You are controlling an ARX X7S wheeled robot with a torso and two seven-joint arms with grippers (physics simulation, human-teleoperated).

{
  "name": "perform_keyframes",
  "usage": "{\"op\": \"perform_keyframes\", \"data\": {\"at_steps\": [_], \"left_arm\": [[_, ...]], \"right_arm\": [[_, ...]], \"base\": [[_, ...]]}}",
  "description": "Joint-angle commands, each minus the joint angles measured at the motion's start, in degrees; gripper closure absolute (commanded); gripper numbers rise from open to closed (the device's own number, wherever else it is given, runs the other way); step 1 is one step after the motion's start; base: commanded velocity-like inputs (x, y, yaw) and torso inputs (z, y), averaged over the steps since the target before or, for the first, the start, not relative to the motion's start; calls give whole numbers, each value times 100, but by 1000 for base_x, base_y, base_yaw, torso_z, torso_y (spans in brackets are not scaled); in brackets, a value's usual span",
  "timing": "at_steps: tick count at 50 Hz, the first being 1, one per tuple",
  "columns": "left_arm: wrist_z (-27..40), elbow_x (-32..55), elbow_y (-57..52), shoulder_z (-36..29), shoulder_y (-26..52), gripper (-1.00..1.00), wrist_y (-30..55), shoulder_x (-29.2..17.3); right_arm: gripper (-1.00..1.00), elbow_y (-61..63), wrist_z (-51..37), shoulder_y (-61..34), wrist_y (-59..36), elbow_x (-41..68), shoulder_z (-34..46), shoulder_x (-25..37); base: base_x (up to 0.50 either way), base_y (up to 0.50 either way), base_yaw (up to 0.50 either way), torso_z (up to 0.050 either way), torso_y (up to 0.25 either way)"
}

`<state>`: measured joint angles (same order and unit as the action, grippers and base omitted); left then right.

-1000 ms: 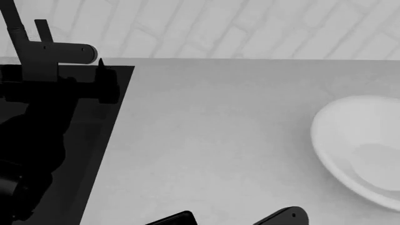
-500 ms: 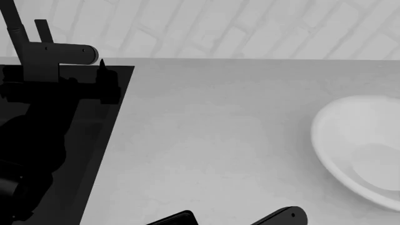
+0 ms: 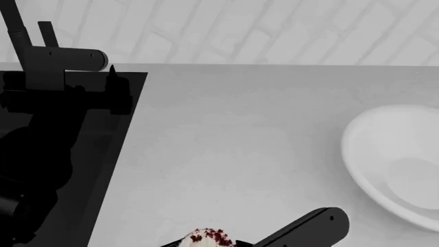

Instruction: Move the fresh-baked cupcake off the tray onto the counter, and place the bowl used for mixing into the sink.

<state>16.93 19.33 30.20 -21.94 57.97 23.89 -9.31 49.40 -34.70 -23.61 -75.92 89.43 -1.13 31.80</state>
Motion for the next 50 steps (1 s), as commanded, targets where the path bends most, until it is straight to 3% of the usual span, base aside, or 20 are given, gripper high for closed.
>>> {"op": "perform_keyframes", "data": {"at_steps": [1,25,33,40,50], "left_arm": [[22,27,-12,-16,11,-100,3,-15],[49,92,-60,-58,15,-100,32,-52],[25,115,-25,-83,42,-100,48,-57],[20,135,-47,-111,40,-100,56,-45],[8,167,-109,-159,-18,-100,84,-55]], "right_arm": [[100,-3,-518,-653,77,655,47,237],[100,-842,-1568,-2814,493,1980,478,950],[100,-1031,-1597,-3084,473,1952,571,1011],[100,-1358,-1157,-3008,322,1267,587,852],[100,-2186,359,-3148,360,-693,1108,380]], "base": [[0,0,0,0,0],[0,0,0,0,0],[0,0,0,0,0],[0,0,0,0,0],[0,0,0,0,0]]}}
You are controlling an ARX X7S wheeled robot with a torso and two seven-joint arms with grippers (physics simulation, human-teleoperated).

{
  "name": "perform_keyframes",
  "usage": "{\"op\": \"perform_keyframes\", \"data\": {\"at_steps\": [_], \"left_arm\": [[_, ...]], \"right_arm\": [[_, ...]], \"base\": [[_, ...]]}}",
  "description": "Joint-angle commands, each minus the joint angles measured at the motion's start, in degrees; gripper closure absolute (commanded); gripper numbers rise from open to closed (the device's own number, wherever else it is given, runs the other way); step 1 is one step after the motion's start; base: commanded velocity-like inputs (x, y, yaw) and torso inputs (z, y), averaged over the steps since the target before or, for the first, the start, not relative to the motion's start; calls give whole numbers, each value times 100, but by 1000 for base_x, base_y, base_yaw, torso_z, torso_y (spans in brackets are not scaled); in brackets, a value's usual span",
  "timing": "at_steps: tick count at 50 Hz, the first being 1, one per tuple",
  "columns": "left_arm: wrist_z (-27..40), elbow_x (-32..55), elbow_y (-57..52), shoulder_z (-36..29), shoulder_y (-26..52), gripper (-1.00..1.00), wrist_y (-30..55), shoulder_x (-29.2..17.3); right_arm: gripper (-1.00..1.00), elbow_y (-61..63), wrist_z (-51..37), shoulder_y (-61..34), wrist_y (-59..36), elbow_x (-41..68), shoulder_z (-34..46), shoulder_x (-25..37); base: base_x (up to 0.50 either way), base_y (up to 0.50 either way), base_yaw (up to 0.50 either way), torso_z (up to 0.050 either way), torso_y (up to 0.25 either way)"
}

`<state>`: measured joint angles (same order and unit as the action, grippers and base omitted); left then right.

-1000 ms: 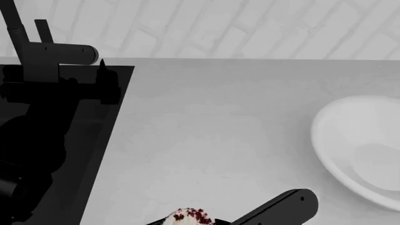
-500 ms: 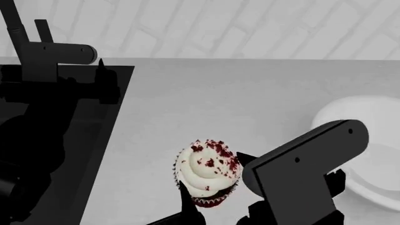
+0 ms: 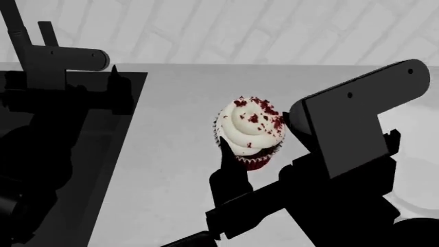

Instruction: Move the fresh-baked cupcake off the tray onto the counter, and place the bowl used for mixing into the sink.

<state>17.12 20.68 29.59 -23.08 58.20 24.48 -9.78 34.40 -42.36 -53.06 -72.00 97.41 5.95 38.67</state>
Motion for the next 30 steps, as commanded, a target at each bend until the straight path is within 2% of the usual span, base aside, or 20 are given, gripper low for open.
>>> {"op": "perform_keyframes", "data": {"at_steps": [1,16,30], "left_arm": [[-9,31,-54,-54,-43,-100,31,-7],[-21,58,-94,-107,-65,-100,12,-25],[8,117,-189,-115,-95,-100,52,-50]], "right_arm": [[100,-727,1184,-214,-29,-1578,457,-317],[100,-1743,2323,-550,414,-2876,1313,-593],[100,-2961,3357,-580,1342,-4046,2063,-876]], "base": [[0,0,0,0,0],[0,0,0,0,0],[0,0,0,0,0]]}}
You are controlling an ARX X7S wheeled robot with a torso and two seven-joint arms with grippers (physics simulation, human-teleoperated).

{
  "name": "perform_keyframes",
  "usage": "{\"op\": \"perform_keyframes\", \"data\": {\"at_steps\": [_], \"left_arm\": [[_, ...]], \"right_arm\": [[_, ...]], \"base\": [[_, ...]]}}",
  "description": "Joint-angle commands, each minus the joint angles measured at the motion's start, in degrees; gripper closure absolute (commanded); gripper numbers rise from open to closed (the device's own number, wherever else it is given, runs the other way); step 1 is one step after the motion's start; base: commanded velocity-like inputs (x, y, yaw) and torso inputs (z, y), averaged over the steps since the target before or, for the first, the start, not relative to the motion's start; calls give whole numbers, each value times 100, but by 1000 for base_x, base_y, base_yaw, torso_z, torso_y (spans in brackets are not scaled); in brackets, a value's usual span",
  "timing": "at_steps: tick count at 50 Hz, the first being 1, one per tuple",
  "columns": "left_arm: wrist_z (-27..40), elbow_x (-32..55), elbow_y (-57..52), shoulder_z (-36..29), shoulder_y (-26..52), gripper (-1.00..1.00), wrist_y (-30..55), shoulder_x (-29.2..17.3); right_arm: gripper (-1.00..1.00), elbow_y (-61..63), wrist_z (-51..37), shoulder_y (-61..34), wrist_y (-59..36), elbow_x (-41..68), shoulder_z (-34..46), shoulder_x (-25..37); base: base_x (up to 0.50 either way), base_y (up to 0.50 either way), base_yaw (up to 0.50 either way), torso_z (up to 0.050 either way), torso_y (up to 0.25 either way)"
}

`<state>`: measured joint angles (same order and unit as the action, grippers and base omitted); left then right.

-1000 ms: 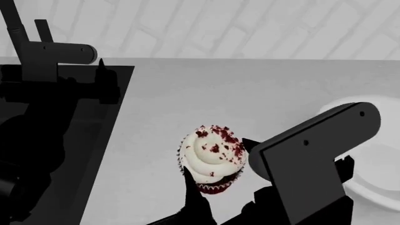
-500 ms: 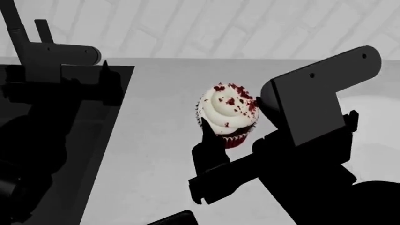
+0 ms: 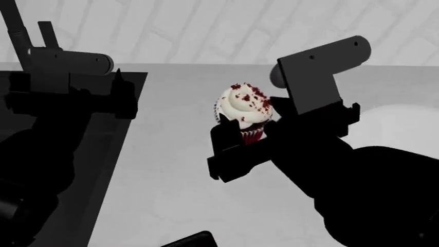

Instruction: Move the fresh-baked cupcake off the tray onto the counter, and place the bowl used for mixing into the sink.

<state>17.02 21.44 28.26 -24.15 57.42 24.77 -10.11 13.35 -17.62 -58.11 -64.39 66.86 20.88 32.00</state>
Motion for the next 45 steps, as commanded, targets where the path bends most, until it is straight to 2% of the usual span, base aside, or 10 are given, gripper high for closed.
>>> {"op": "perform_keyframes", "data": {"at_steps": [1,17,45], "left_arm": [[20,53,-51,5,-13,-100,16,-14],[20,87,-46,-31,32,-100,25,-16],[42,147,-43,-84,31,-100,23,-31]], "right_arm": [[100,-954,946,-92,632,-1051,609,-230],[100,-1865,1559,-62,1251,-1577,997,-482],[100,-2426,1848,196,1645,-1827,1269,-681]], "base": [[0,0,0,0,0],[0,0,0,0,0],[0,0,0,0,0]]}}
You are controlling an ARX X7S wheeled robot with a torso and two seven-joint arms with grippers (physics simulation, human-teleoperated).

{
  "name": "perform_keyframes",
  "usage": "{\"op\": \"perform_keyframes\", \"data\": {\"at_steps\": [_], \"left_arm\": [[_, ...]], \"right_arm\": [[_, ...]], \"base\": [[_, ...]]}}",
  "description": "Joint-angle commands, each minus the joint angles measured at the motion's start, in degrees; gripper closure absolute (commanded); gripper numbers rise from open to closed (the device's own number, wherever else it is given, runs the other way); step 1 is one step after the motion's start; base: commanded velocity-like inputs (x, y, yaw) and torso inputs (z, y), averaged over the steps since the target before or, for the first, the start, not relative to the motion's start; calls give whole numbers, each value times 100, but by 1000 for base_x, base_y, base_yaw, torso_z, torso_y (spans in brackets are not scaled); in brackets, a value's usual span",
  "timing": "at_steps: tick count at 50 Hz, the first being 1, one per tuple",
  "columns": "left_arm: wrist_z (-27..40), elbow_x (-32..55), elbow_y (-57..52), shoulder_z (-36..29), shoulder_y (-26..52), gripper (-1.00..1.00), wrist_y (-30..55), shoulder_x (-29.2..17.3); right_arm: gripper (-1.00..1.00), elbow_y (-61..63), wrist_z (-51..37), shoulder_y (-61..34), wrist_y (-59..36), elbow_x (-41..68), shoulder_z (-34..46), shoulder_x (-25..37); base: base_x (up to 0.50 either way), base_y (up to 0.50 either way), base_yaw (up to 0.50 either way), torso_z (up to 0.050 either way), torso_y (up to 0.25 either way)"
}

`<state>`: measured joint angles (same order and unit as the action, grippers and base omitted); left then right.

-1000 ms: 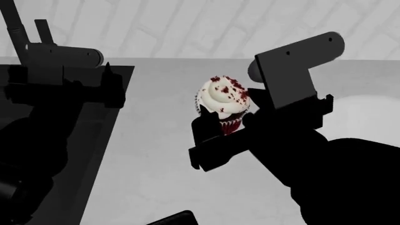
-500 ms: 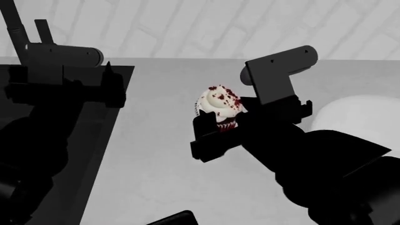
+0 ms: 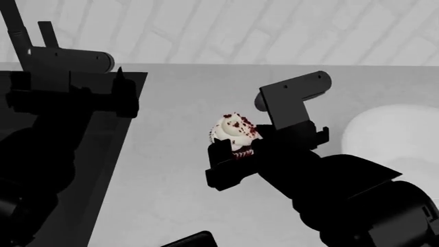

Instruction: Move the fresh-baked cupcake off the tray onto the counter, and place the bowl used for mixing into the sink.

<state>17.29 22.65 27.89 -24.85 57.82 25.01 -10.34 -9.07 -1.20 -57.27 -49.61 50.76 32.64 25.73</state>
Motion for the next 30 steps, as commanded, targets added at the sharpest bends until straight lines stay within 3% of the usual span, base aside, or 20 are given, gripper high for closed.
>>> {"op": "perform_keyframes", "data": {"at_steps": [1,30], "left_arm": [[13,28,-1,-13,-8,-100,-9,-8],[16,62,137,-62,-13,-100,-102,-4]], "right_arm": [[100,-186,212,130,173,-217,101,-57],[100,-567,369,334,430,-347,249,-175]], "base": [[0,0,0,0,0],[0,0,0,0,0]]}}
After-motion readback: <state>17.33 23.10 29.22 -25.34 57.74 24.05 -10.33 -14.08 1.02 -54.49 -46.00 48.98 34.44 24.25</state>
